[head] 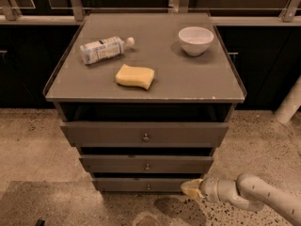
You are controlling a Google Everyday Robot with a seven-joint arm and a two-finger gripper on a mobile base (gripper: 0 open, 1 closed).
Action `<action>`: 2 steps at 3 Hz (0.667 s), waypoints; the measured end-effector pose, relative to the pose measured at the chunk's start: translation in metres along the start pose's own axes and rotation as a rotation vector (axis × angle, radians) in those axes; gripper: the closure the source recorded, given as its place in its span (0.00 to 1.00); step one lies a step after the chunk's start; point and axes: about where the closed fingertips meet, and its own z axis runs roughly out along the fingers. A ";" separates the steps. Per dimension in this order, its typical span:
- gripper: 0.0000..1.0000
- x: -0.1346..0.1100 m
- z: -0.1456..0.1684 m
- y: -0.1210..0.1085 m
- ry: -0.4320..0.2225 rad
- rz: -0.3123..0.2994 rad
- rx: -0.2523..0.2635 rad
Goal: Close middle drawer
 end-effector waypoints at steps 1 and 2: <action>0.58 0.000 0.000 0.000 0.000 0.000 0.001; 0.34 0.000 0.000 0.000 0.000 0.000 0.000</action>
Offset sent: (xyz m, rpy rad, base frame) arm 0.0003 -0.0002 0.0001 -0.0001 -0.0005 -0.0004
